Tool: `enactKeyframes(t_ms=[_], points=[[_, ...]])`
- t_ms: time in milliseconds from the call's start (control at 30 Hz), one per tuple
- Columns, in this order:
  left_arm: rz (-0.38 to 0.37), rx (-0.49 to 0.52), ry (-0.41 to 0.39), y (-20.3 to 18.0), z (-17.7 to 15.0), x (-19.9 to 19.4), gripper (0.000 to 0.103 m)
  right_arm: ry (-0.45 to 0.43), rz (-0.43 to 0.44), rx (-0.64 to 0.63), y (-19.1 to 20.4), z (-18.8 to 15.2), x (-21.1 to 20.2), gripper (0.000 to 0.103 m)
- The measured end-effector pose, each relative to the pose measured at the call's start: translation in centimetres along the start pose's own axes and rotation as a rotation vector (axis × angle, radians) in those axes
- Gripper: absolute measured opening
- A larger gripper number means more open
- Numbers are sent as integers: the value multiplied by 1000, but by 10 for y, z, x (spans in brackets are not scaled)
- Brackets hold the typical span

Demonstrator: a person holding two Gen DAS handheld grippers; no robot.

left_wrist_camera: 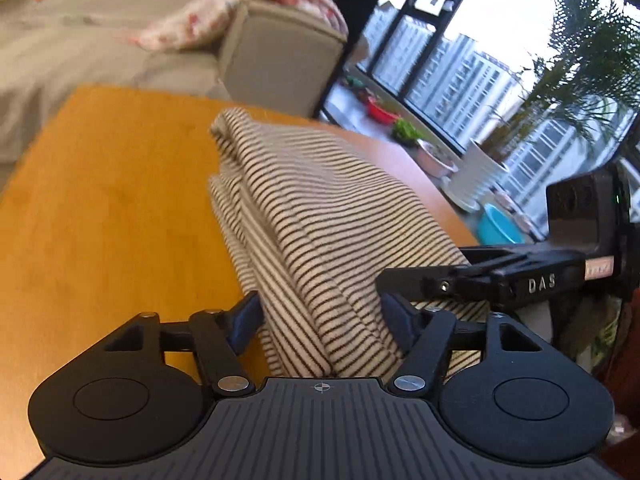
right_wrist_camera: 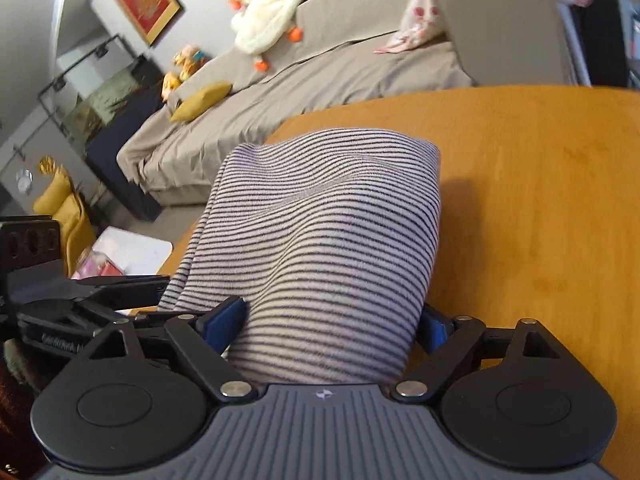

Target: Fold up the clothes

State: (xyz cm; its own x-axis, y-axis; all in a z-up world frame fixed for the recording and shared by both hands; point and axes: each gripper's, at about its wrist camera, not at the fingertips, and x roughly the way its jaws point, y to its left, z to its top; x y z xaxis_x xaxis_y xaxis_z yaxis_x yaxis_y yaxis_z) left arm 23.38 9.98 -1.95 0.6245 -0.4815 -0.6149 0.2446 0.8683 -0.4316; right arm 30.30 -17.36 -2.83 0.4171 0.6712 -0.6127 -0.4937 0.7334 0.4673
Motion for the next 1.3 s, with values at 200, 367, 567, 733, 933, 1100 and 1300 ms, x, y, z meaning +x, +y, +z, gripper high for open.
enactKeyframes(t_ms=[200,367,567,733,933,1100,1300], points=[[75,-23,-85,26,11,-5,69,-15,57,-85,10,38,53,87],[110,-43,-129,47,25,-7,69,-51,75,-115,14,66,92,89],[133,79,-273,37,52,-51,67,-106,2,-198,22,68,77,94],[111,103,-246,50,82,-20,67,-252,-107,-354,54,61,48,91],[136,94,-134,78,110,48,59,-197,-62,-503,99,36,56,82],[166,83,-129,77,113,50,57,-173,-126,-589,103,18,77,86],[190,31,-179,53,81,-7,89,-211,-8,-326,69,33,33,92]])
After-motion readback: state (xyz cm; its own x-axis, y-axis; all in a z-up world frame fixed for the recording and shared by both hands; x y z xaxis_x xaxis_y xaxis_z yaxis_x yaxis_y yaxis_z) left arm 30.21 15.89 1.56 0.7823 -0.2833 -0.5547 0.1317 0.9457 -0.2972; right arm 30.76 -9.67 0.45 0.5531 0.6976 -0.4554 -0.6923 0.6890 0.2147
